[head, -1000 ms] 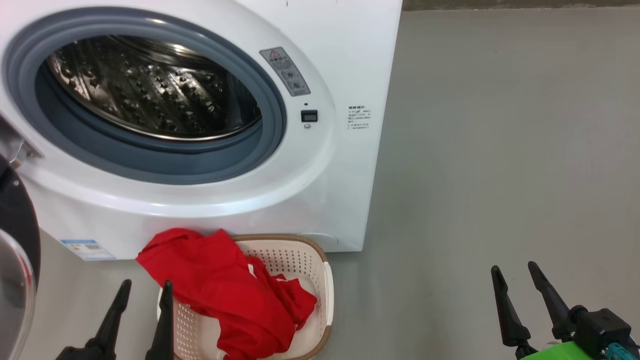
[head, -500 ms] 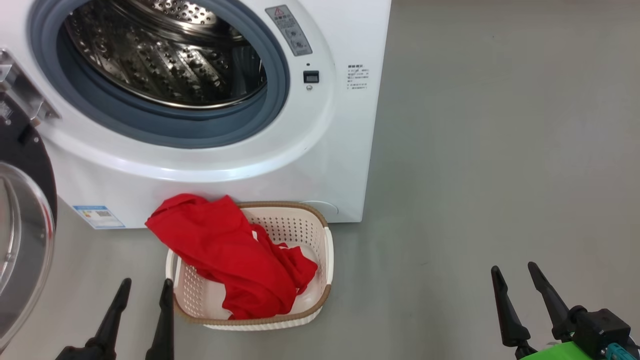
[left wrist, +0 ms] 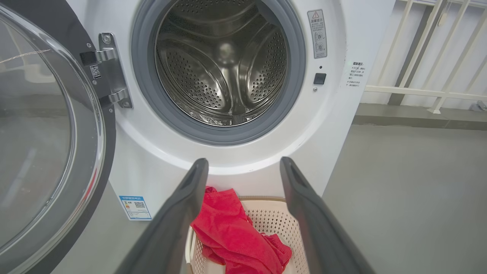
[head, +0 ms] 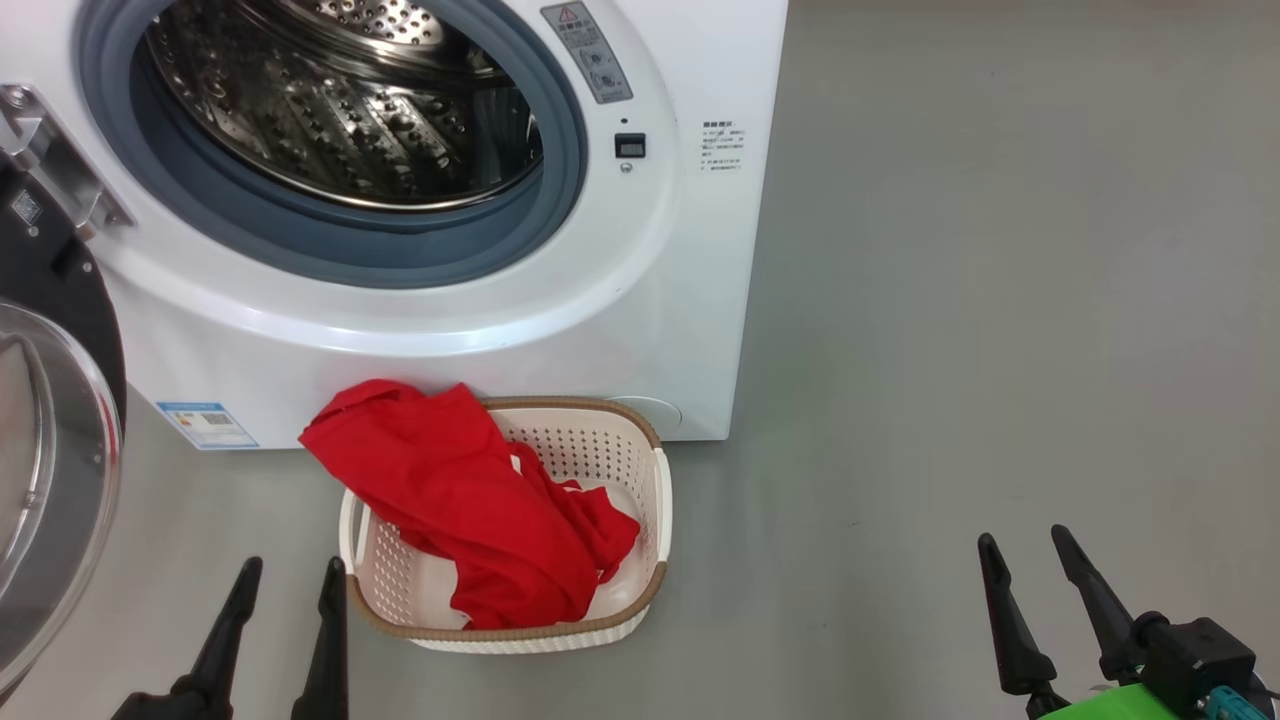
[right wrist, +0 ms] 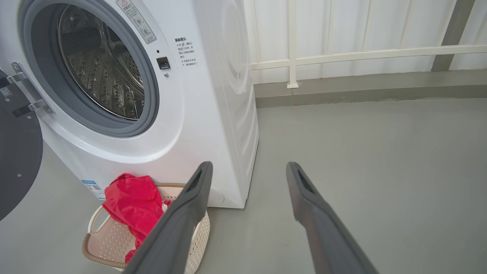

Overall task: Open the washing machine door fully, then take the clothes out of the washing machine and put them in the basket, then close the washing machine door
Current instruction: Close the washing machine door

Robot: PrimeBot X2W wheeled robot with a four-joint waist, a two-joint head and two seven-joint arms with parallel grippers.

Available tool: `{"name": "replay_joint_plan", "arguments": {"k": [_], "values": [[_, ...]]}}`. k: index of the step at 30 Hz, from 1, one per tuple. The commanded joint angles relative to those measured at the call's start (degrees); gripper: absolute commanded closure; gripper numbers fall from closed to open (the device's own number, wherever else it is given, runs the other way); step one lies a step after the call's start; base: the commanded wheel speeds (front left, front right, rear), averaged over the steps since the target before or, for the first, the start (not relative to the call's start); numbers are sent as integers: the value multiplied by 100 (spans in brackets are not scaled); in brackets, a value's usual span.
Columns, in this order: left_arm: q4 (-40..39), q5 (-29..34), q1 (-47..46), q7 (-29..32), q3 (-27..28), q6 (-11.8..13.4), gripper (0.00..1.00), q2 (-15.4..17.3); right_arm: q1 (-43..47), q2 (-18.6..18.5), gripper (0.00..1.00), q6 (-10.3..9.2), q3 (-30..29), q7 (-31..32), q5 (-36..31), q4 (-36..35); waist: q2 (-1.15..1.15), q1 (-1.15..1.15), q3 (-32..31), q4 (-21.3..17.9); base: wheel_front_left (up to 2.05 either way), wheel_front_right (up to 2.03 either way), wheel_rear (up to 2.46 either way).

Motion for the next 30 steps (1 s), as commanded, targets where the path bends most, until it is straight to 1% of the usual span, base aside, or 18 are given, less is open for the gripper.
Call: {"name": "replay_joint_plan", "arguments": {"k": [1,8,15,16,20,25,30], "values": [[-107,41,-126,-29,233,3,0,27,-119,-74,0,36,162,-37,-21,-108,0,0,-5,14,0,0,0],[-7,34,-153,-29,327,3,0,-53,-198,-74,0,36,269,-37,-80,-55,0,0,-60,188,0,0,0],[139,22,-49,-29,396,3,0,-119,-277,-79,0,36,477,-37,-175,67,0,0,-201,672,0,0,0],[139,22,-49,-29,396,3,0,-119,-277,-79,0,36,477,-37,-175,67,0,0,-201,672,0,0,0],[251,-93,54,-29,339,26,0,-128,-284,-157,0,36,614,-37,-167,159,0,0,-319,1088,0,0,0],[317,-280,199,-29,177,180,0,-130,-284,-279,0,36,780,-37,-107,244,0,0,-469,1635,0,0,0],[348,-352,355,-29,56,276,0,-130,-361,-374,0,36,1000,-37,-43,309,0,0,-557,2062,0,0,0]]}}
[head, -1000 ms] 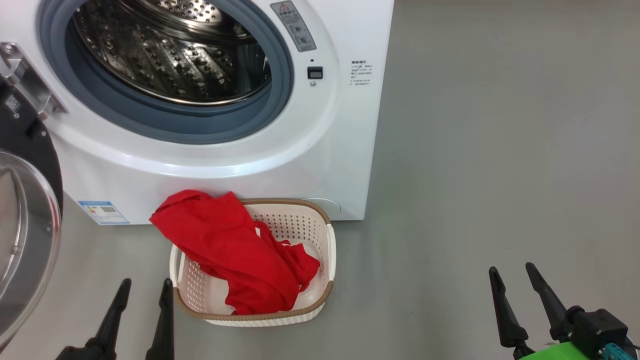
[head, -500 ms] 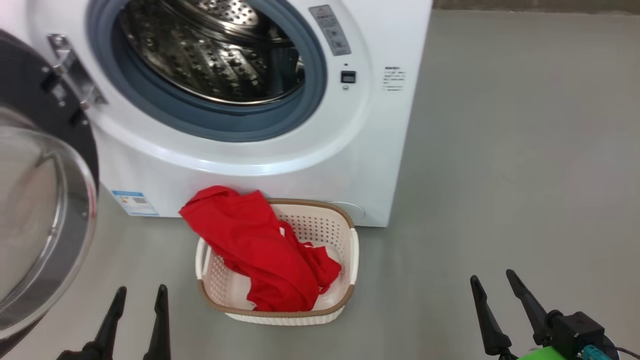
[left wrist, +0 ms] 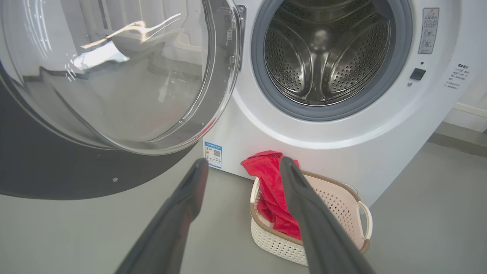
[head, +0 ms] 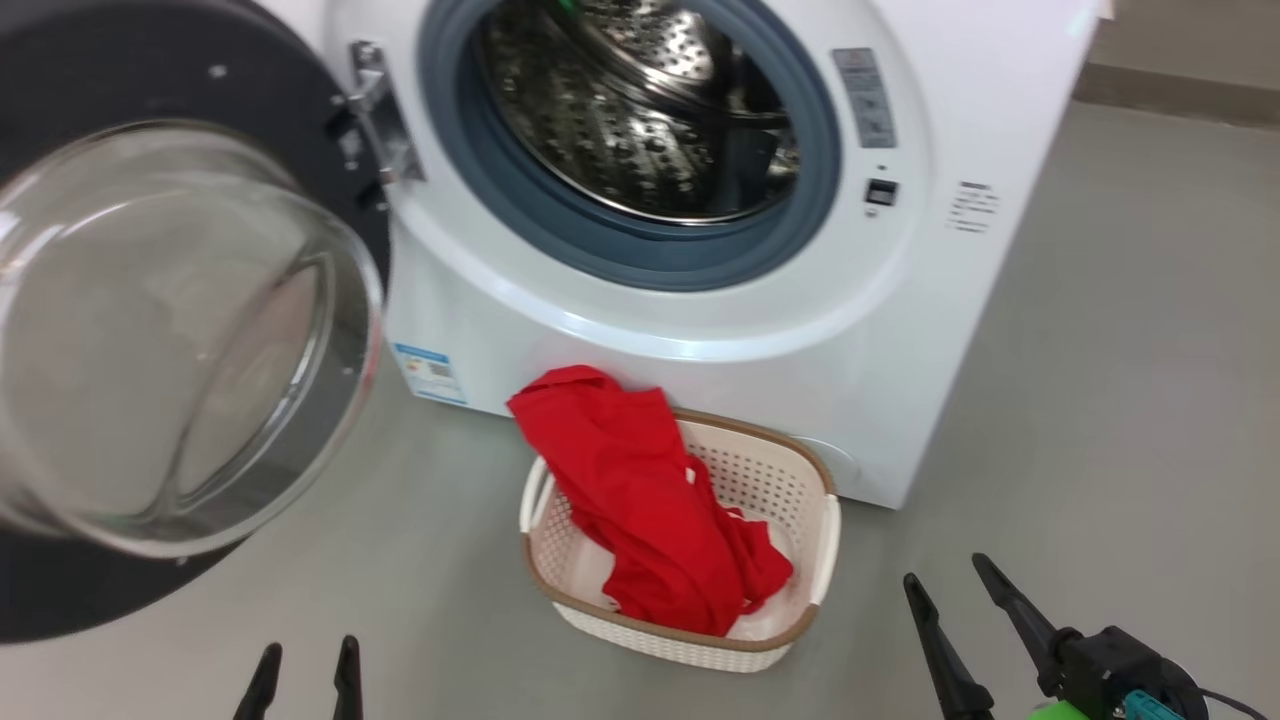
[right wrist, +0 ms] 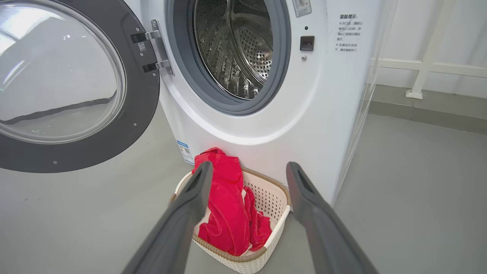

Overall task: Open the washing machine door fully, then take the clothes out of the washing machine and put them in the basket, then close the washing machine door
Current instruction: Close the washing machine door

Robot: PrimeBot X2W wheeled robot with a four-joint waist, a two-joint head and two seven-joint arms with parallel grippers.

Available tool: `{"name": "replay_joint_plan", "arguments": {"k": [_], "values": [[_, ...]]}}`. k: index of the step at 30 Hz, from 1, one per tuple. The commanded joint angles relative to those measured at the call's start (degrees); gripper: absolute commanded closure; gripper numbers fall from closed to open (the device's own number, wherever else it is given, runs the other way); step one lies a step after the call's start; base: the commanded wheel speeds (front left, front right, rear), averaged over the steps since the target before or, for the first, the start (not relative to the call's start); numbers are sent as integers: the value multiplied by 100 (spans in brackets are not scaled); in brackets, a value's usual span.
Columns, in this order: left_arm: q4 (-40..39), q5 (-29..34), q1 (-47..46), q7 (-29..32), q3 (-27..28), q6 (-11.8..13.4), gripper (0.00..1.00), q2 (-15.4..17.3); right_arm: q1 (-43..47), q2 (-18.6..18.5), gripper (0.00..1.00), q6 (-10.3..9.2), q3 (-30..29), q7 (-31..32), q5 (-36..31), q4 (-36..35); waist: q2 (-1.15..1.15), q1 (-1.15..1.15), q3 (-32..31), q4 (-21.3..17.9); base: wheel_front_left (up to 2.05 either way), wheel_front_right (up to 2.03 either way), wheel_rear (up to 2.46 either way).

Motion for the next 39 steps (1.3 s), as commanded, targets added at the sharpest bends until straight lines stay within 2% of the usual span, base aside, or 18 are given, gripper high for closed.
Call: {"name": "replay_joint_plan", "arguments": {"k": [1,13,18,24,25,26,27,28,31,36,37,39], "values": [[-103,-42,-8,-29,147,69,0,34,-289,-93,0,36,210,-37,73,-101,0,0,-201,543,0,0,0],[-380,-514,121,-29,271,493,0,34,-946,-351,0,36,1119,-37,242,237,0,0,17,871,0,0,0],[-499,-682,194,-29,243,623,0,34,-1164,-396,0,36,1290,-37,306,337,0,0,74,912,0,0,0],[-592,-795,180,-29,246,658,0,34,-1234,-416,0,36,1343,-37,359,391,0,0,103,918,0,0,0],[-613,-864,159,-29,260,620,13,34,-1225,-410,0,36,1331,-37,365,393,0,0,103,914,0,0,0],[-630,-930,131,-29,280,569,75,34,-1209,-402,0,36,1308,-37,368,391,0,0,105,909,0,0,0],[-630,-930,131,-29,280,569,75,34,-1209,-402,0,36,1308,-37,368,391,0,0,105,909,0,0,0],[-643,-986,94,-29,315,525,100,34,-1189,-391,0,36,1278,-37,366,386,0,0,104,903,0,0,0],[-757,-964,-118,-29,500,323,100,34,-1107,-322,0,36,1115,-37,345,348,0,0,93,879,0,0,0],[-1249,-629,-825,-29,1219,-29,100,50,-867,-152,0,36,828,-37,273,235,0,0,70,831,0,0,0],[-1367,-558,-999,-29,1372,-82,100,97,-805,-118,0,36,771,-37,259,214,0,0,67,821,0,0,0],[-1585,-467,-1579,-29,1735,-181,100,413,-637,-35,0,36,602,-37,213,142,0,0,86,798,0,0,0]]}}
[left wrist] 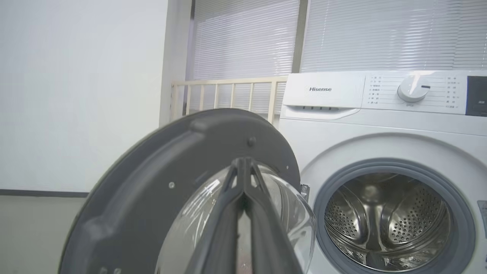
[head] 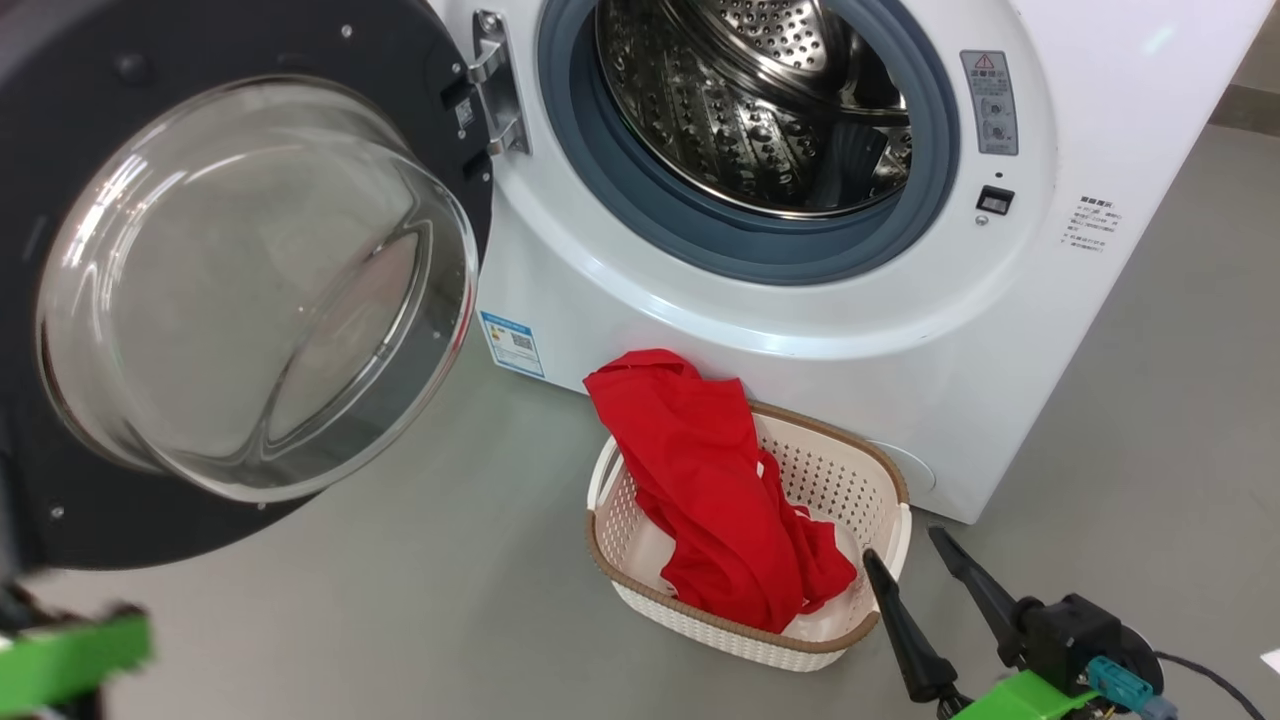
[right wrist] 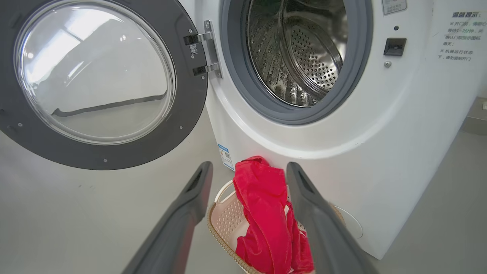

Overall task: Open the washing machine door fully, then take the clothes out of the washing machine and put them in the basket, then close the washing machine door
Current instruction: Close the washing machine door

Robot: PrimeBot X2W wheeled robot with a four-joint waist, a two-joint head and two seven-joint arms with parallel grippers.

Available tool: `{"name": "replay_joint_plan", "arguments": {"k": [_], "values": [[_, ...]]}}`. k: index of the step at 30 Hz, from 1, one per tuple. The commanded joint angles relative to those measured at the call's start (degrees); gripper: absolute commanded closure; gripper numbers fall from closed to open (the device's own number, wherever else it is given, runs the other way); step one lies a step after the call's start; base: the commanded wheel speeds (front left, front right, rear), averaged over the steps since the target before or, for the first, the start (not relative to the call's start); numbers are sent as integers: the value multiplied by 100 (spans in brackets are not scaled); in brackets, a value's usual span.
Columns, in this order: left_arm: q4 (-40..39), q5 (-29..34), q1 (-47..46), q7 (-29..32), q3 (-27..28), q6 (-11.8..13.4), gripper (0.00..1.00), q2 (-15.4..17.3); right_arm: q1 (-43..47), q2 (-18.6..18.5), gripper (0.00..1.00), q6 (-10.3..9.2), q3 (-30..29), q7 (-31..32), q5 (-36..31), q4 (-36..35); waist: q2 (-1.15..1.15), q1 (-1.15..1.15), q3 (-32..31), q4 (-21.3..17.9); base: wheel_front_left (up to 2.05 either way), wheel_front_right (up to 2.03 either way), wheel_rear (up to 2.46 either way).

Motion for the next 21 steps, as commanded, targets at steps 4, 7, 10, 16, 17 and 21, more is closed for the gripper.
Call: {"name": "replay_joint_plan", "arguments": {"k": [4,7,10,16,17,21], "values": [[-66,-147,-1081,-27,639,-72,100,816,86,74,0,36,-102,-37,-119,-256,0,0,73,-37,0,0,0],[242,-491,-1726,-27,917,-77,100,1435,31,114,0,36,-152,-37,-185,-310,0,0,230,-142,0,0,0],[668,-793,-2290,-27,1188,-78,100,2016,-83,133,0,36,-196,-37,-238,-334,0,0,368,-225,0,0,0],[2462,-1799,-3160,270,1296,-79,100,2687,-186,149,0,36,-284,-37,-291,-348,0,0,504,-243,0,0,0],[2856,-2028,-3317,450,1339,-79,100,2772,-190,153,0,36,-291,-37,-299,-349,0,0,515,-239,0,0,0],[4169,-2459,-3688,1276,1166,-79,100,3208,-202,174,0,36,-292,-37,-313,-335,0,0,545,-228,0,0,0]]}}
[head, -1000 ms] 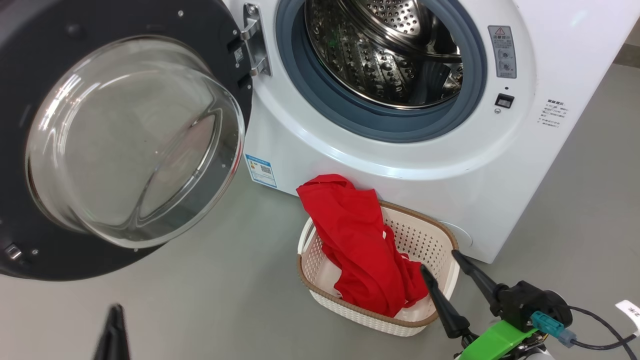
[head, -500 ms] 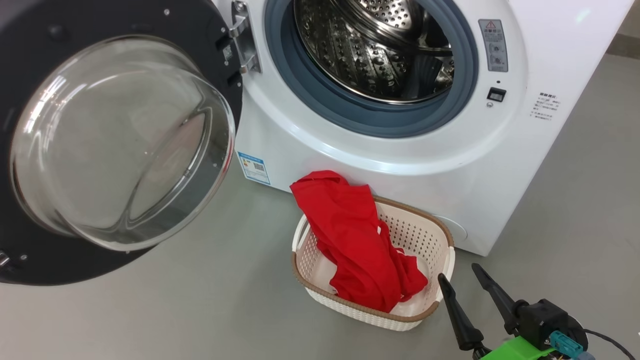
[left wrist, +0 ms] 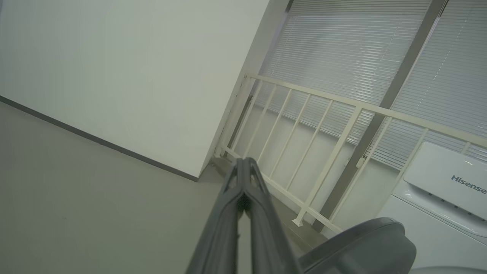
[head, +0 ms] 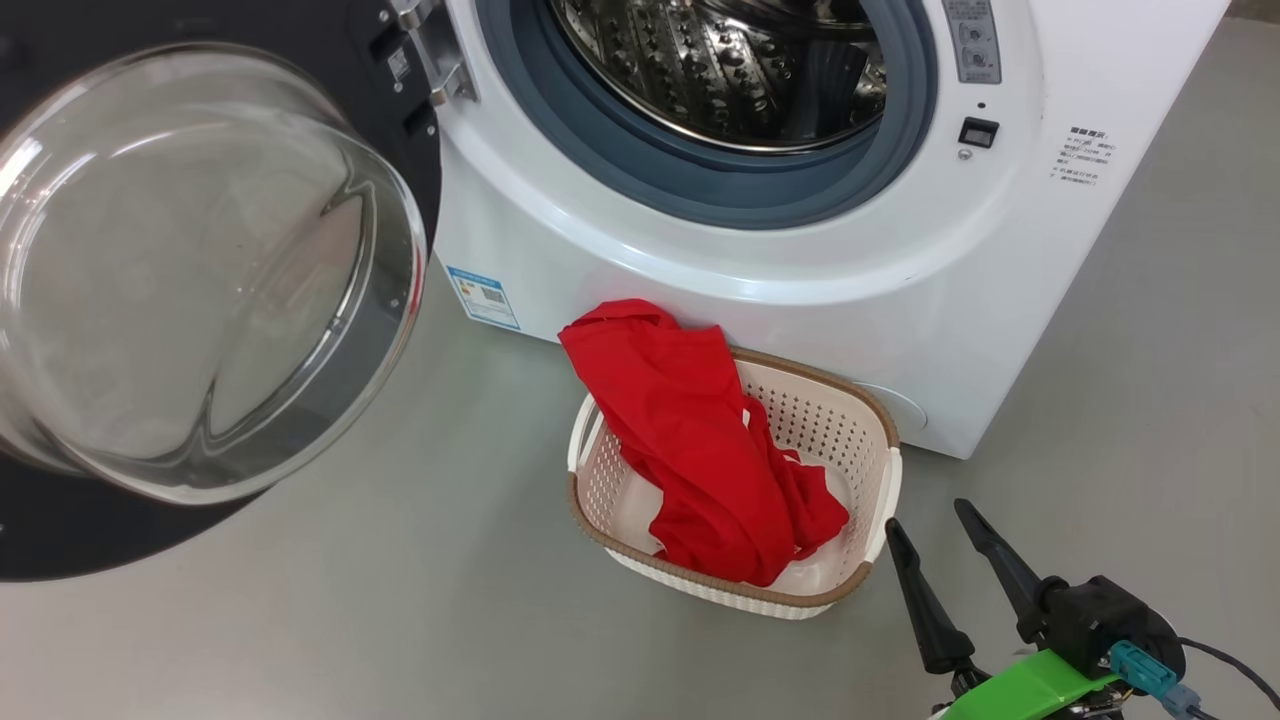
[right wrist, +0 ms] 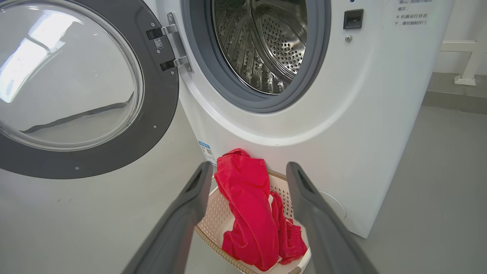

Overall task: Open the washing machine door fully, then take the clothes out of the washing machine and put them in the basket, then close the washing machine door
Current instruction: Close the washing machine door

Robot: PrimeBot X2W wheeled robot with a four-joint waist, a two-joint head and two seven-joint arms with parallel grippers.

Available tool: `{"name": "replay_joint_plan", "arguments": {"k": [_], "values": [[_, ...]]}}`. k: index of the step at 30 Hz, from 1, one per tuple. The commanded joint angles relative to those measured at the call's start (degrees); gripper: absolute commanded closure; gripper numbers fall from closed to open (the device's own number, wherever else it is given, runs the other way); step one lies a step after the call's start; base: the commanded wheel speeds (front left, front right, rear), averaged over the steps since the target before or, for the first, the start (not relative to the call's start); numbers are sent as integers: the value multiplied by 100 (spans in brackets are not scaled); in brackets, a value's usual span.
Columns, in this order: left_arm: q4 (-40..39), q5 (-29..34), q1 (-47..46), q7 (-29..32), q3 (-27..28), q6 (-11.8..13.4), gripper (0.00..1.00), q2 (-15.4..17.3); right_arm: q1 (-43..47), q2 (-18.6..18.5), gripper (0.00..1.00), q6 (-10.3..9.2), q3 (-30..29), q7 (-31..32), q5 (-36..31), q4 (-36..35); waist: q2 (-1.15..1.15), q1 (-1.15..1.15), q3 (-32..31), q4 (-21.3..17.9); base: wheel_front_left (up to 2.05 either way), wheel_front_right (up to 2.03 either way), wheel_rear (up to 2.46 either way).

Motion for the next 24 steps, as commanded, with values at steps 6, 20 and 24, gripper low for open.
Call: {"name": "replay_joint_plan", "arguments": {"k": [6,20,24], "values": [[1108,-692,-432,1345,-205,-31,100,782,-224,30,0,36,180,-37,-93,-109,0,0,12,10,0,0,0],[1392,-1503,-325,3075,-852,-32,100,852,-236,19,0,36,266,-37,-103,-97,0,0,71,-58,0,0,0],[1111,-1749,-98,3358,-1028,-32,100,845,-208,20,0,36,275,-37,-103,-99,0,0,44,-86,0,0,0]]}}
